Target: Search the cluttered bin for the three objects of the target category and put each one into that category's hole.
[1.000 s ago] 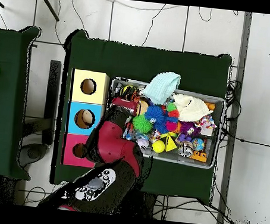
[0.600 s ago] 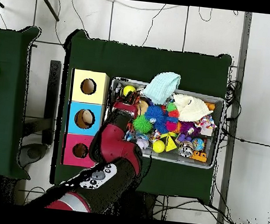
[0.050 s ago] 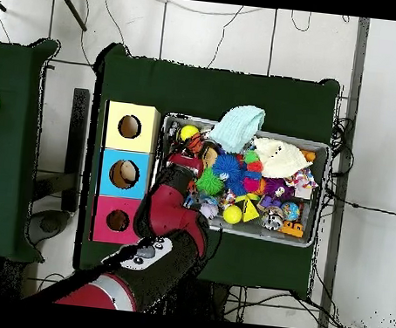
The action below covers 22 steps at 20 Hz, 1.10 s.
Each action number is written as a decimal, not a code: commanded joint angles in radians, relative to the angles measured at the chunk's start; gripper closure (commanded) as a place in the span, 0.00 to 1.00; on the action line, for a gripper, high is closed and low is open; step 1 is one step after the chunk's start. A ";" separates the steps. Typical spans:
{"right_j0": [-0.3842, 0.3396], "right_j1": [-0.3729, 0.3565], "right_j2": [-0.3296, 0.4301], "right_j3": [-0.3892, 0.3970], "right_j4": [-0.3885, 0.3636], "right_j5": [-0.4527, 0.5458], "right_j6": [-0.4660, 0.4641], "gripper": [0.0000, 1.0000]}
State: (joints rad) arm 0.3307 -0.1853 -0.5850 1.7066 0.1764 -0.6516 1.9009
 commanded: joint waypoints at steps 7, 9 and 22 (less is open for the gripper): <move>0.004 0.108 0.091 -0.009 0.105 -0.175 0.176 0.00; 0.006 0.121 0.095 -0.014 0.120 -0.184 0.173 0.00; -0.034 0.243 0.136 -0.096 0.148 -0.280 0.163 0.00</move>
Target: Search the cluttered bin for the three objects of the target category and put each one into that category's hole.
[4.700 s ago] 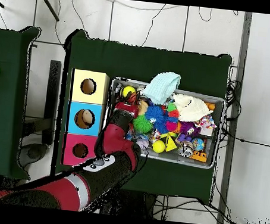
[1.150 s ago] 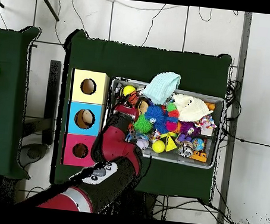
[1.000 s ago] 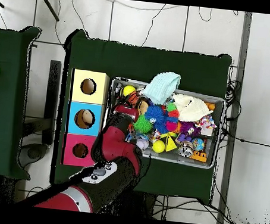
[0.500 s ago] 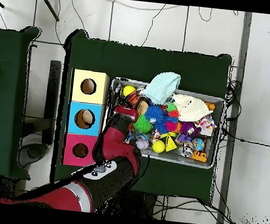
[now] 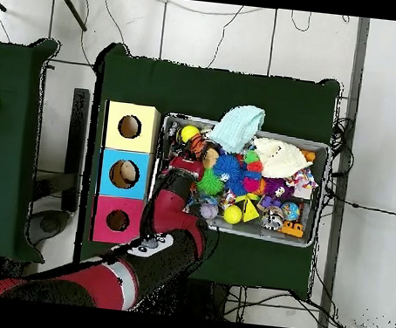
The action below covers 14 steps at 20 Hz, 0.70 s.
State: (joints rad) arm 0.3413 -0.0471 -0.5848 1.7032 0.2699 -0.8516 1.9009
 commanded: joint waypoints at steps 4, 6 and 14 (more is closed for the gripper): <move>-0.040 0.146 0.135 -0.113 0.087 -0.105 0.136 0.00; -0.040 0.154 0.135 -0.116 0.089 -0.116 0.132 0.00; -0.041 0.171 0.133 -0.123 0.083 -0.138 0.128 0.00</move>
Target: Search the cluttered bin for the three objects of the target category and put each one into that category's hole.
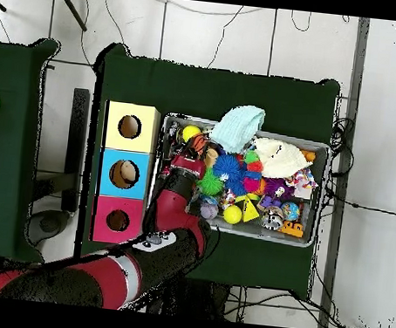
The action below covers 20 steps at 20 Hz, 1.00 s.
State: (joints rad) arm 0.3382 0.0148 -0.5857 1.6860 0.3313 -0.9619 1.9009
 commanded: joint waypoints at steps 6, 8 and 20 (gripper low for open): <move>-0.045 0.108 0.133 -0.107 0.003 -0.030 0.136 0.00; -0.048 0.106 0.134 -0.105 -0.003 -0.034 0.142 0.00; -0.055 0.103 0.135 -0.102 -0.019 -0.036 0.148 1.00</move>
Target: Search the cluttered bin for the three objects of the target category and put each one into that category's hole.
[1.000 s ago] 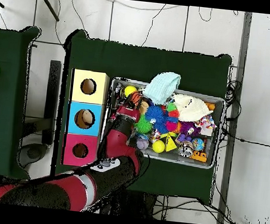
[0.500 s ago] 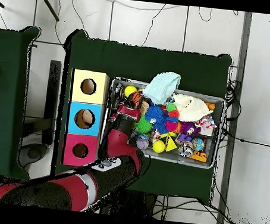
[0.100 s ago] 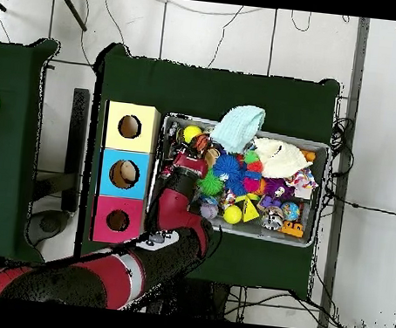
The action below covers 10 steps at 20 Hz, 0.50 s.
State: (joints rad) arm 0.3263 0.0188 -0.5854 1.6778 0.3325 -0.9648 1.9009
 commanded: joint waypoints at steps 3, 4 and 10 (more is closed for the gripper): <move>-0.044 0.095 0.135 -0.093 -0.025 -0.023 0.147 1.00; -0.045 0.095 0.136 -0.092 -0.026 -0.030 0.153 1.00; -0.048 0.092 0.137 -0.087 -0.034 -0.038 0.163 1.00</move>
State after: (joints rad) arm 0.3228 0.0222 -0.5854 1.6712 0.3325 -0.9713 1.9009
